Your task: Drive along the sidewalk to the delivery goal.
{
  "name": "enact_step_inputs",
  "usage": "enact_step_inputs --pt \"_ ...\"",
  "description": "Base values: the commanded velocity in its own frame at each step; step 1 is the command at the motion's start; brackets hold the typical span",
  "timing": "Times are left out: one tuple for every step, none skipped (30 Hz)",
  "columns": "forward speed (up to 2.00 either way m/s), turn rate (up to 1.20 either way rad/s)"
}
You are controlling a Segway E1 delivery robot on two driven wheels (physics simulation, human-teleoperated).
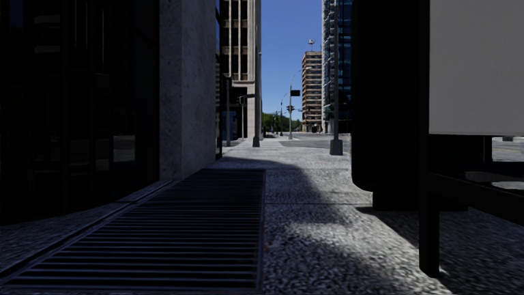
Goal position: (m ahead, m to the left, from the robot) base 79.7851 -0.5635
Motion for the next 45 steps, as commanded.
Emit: enact_step_inputs --pt "1.97 -0.28" --pt "1.97 -0.28" --pt "1.97 -0.28" --pt "1.97 -0.28" --pt "1.97 -0.28" --pt "1.97 -0.28" --pt "1.97 -0.28" --pt "1.97 -0.16" --pt "1.97 0.0" --pt "1.97 0.0" --pt "1.97 0.0" --pt "1.97 0.0" --pt "1.97 0.0" --pt "1.97 0.0" --pt "1.97 0.0" --pt "1.97 0.0" --pt "1.97 0.0" --pt "1.97 0.0" --pt "1.97 0.0" --pt "1.97 0.0" --pt "1.97 0.0" --pt "1.97 0.0" --pt "1.97 0.0" --pt "1.97 0.0" --pt "1.97 0.0" --pt "1.97 0.0" --pt "1.97 0.0" --pt "1.97 0.0" --pt "1.97 0.0" --pt "1.97 0.0" --pt "1.97 0.0" --pt "1.97 0.0" --pt "1.97 0.0" --pt "1.97 0.0" --pt "1.97 0.0" --pt "1.97 0.0" --pt "1.97 0.0" --pt "1.97 0.0" --pt "1.97 0.0" --pt "1.97 0.0" --pt "1.97 0.0" --pt "1.97 0.0" --pt "1.97 0.0" --pt "1.97 0.0" --pt "1.97 0.0"
